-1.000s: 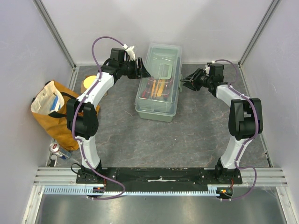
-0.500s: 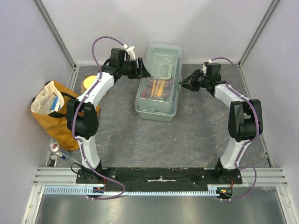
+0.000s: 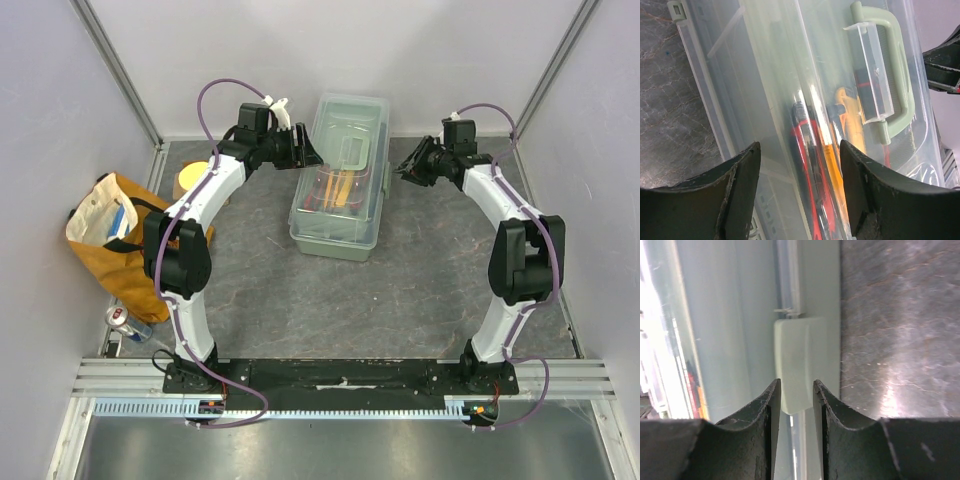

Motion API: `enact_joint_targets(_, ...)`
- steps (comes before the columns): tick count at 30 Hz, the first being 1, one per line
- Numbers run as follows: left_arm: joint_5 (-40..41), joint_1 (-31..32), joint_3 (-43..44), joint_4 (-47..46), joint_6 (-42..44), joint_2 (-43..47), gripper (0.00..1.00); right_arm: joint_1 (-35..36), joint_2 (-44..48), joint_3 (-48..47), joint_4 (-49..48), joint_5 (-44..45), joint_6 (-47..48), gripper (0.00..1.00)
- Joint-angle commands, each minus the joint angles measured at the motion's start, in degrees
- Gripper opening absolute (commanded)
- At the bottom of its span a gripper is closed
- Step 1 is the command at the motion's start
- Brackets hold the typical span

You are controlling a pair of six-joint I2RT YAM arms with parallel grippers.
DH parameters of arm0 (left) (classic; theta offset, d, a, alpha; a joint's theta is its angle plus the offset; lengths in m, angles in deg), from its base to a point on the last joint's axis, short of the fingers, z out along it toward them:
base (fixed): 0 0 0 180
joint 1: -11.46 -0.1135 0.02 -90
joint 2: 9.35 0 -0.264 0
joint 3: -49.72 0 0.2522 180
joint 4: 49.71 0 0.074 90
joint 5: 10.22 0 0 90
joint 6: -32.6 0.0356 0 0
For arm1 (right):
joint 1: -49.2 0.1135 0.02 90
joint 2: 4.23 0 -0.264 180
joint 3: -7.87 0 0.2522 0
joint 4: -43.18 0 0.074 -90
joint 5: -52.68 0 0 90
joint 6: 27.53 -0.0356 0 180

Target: Pack the tool kit

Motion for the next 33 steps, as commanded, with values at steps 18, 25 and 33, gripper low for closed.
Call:
enact_joint_targets(18,-1.4,3.4,-1.3,15.4,-1.9,-7.0,0.56,6.6,-12.4,-12.0,10.4,16.4,12.2,0.00)
enact_joint_targets(25,-6.9,3.4,-1.7,15.4,-2.7,-8.5,0.50,9.2,-12.7,-10.5,0.3,10.1,9.8,0.00)
enact_joint_targets(33,-11.3,5.2,-2.7,12.1,-6.2,-9.6,0.46,9.2,-10.8,-1.4,-16.6,-0.6,2.7,0.00)
